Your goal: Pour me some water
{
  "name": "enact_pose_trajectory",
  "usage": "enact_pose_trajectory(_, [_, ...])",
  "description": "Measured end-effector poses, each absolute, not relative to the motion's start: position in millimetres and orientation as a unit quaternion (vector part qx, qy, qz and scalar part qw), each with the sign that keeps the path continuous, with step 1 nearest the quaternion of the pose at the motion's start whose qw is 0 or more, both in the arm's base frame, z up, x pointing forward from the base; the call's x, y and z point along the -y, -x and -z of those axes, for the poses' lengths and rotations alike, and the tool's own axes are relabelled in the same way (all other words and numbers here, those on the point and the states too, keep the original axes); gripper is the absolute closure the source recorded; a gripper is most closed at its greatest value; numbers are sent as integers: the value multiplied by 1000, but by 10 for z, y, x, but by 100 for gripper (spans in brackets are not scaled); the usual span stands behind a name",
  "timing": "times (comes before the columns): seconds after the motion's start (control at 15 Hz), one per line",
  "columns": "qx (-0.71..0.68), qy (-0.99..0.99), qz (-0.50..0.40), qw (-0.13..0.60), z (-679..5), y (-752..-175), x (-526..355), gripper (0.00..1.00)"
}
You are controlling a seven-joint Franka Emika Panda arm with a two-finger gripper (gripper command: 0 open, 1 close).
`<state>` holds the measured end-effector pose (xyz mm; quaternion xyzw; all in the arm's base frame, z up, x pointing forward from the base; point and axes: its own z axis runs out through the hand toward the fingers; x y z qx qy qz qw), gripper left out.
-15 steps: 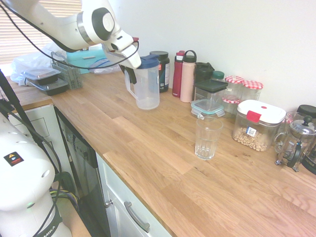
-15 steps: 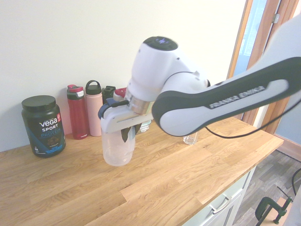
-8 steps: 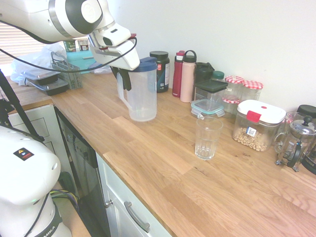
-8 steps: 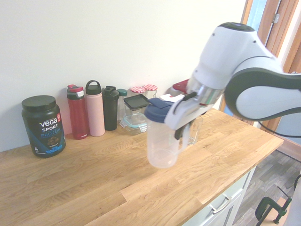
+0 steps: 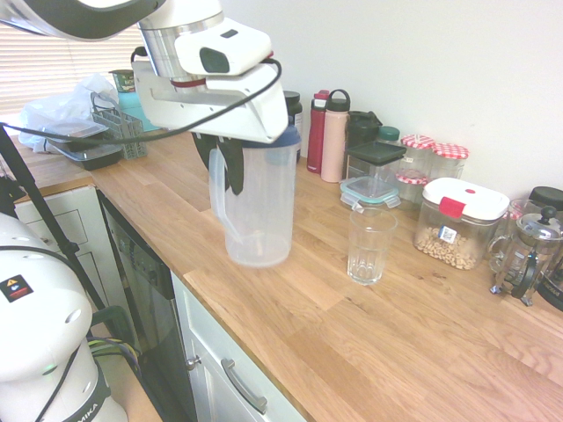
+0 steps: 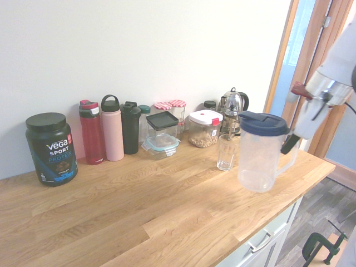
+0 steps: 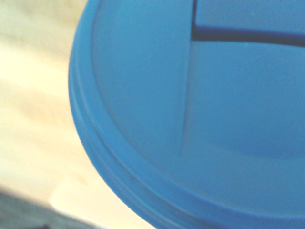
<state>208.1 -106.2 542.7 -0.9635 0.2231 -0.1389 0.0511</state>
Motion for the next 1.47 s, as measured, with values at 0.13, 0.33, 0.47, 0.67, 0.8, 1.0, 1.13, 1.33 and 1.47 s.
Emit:
enact_pose_trajectory(0.13, [-221, 963, 144, 51, -5458, -1961, 1485, 100])
enact_pose_trajectory(0.33, [-216, 968, 122, 26, -5478, -1965, 2142, 100])
enact_pose_trajectory(0.47, [-173, 981, 90, 3, -5458, -2091, 2499, 100])
enact_pose_trajectory(0.67, [-125, 990, 46, -50, -5442, -2491, 2731, 100])
enact_pose_trajectory(0.8, [-101, 990, 15, -92, -5336, -2995, 2619, 100])
enact_pose_trajectory(1.0, [-87, 981, -23, -172, -5292, -3720, 2276, 100])
enact_pose_trajectory(1.13, [-72, 971, -53, -222, -5381, -3934, 2071, 100])
enact_pose_trajectory(1.33, [-54, 952, -88, -287, -5402, -4139, 1818, 100])
enact_pose_trajectory(1.47, [-52, 936, -108, -331, -5244, -4318, 1625, 100])
